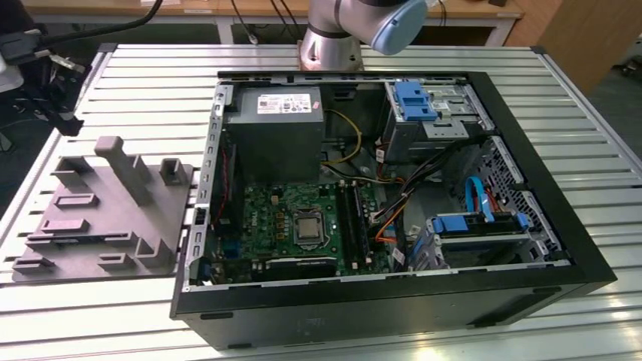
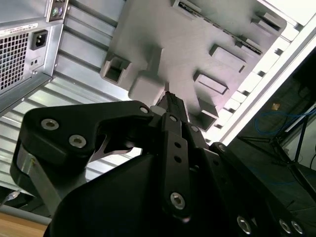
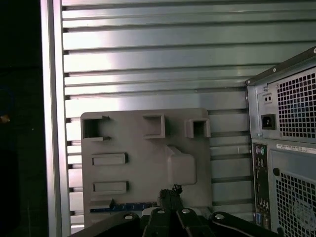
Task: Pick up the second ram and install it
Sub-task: 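Reach for the second ram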
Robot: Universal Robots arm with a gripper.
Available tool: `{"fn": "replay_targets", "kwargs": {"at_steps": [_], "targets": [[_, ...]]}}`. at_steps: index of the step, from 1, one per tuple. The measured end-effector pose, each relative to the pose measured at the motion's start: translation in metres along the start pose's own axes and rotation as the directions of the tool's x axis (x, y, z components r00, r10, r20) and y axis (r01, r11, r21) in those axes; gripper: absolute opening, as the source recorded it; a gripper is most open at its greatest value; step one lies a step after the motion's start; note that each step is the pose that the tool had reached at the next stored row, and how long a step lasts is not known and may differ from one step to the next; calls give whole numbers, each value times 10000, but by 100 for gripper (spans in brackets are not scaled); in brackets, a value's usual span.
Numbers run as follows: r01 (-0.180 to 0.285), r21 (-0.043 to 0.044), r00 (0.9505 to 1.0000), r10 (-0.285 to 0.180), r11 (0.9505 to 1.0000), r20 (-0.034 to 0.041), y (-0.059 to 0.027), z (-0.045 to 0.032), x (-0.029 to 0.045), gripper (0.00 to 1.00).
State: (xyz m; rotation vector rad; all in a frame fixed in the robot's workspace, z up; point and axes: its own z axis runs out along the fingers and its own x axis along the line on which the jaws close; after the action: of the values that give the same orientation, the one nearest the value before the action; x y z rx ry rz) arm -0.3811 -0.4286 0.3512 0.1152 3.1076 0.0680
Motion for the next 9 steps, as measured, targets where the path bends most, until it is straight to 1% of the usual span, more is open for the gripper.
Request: {"fn": "replay_targets", "kwargs": {"at_steps": [9], "targets": [[3,0,10000,-3,10000,0,-117,34,132,10]]}}
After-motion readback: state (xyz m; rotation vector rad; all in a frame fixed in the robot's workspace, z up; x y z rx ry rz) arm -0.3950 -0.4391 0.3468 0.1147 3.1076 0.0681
